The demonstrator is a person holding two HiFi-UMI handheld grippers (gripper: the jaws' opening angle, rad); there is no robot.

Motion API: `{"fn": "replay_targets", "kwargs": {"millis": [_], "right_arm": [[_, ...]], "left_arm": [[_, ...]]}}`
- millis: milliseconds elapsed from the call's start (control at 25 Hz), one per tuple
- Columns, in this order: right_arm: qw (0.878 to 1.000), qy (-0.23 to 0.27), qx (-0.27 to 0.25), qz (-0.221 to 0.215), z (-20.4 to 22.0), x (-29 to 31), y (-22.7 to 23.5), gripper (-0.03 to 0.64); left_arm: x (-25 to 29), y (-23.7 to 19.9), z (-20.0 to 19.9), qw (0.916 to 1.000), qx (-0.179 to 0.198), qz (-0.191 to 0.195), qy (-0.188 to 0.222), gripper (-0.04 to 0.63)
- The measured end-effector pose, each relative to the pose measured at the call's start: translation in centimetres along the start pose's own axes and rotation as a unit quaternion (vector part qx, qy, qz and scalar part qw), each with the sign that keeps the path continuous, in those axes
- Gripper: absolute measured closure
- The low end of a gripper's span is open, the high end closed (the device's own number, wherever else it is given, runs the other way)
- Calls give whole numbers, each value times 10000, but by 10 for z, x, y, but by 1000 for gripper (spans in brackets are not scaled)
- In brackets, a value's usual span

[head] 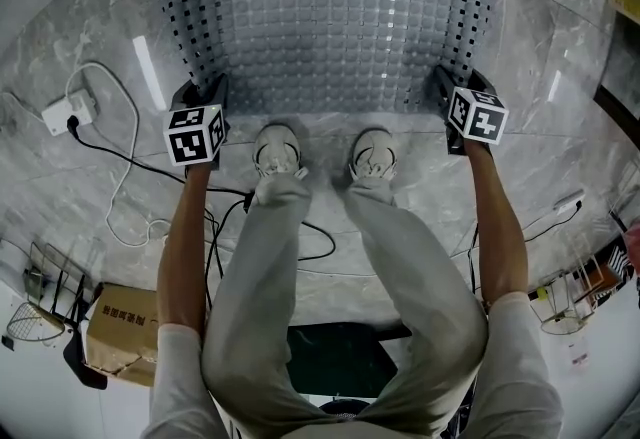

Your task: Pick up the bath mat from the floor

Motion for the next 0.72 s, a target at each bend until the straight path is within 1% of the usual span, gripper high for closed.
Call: {"fn": "replay_targets", "kwargs": {"millis": [80,160,200,240,400,560,720], "right_arm": [[9999,-16,-131,-80,-2,0,-6,385],[9991,-66,-403,-149,-5,-1,-17,478],[9985,-97,-526,-145,-6,-1,-22,512],[9982,-116,-571,-138,-6,-1,-24,530],[9990,-49,-343,-264,-9,-5,-22,544],[9990,-5,-333,-282,-13,-18,-27,551],[9990,69,-354,-254,-21,-43,-40,554]], "left_arm": [[0,2,-1,9999,-9,106,-33,477],[-1,2,-1,9998,-37,198,-68,489],[-1,2,-1,9997,-43,237,-88,494],[-1,3,-1,9996,-43,272,-104,500],[-4,3,-5,9991,-90,403,-80,517],[-17,6,-9,9983,-253,516,-46,532],[-41,19,-20,9974,-318,646,20,540]]}}
Point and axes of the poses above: the fingertips, and each gripper's own axes: x forward along the fingers, y to its right, z out of its underside, the point moved 8 cm from there along -x, backward along the fingers, and after that the axes turned 5 degrees about -x, right-handed, at the moved point
